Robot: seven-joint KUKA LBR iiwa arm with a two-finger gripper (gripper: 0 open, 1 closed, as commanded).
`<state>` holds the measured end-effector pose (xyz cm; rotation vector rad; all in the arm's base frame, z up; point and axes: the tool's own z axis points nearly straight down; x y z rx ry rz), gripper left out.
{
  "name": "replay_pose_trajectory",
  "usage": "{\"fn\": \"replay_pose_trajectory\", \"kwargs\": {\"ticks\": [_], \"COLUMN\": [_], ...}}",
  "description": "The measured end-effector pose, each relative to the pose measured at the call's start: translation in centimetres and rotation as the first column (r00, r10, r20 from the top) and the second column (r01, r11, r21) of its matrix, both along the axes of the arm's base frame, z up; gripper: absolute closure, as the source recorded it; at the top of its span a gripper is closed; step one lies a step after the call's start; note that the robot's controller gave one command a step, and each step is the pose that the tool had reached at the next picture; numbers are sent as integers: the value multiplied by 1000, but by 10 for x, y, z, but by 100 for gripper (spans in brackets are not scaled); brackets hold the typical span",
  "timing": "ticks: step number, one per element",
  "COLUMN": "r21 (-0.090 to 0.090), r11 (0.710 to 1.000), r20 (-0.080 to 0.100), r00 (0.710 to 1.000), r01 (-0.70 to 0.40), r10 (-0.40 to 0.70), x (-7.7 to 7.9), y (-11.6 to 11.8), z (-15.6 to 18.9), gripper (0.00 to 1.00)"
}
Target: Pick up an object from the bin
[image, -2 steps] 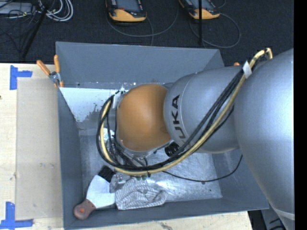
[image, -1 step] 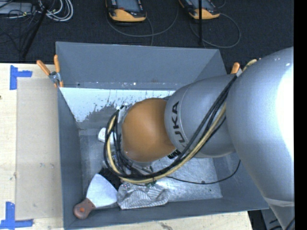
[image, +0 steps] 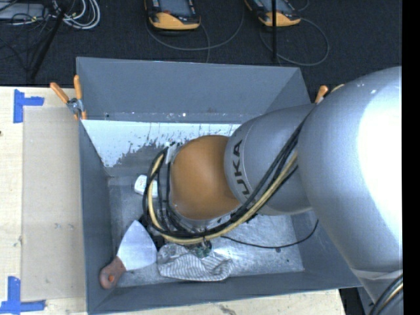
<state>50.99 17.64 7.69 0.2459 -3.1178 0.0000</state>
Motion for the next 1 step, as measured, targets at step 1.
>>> {"fn": "replay_pose_trajectory", "kwargs": {"ticks": [1], "r21": [0], "r11": [1000], "r20": [0], "r00": [1000], "r01": [1], "r10": [-1], "x": [0], "y": [0], "z": [0], "gripper": [100]}}
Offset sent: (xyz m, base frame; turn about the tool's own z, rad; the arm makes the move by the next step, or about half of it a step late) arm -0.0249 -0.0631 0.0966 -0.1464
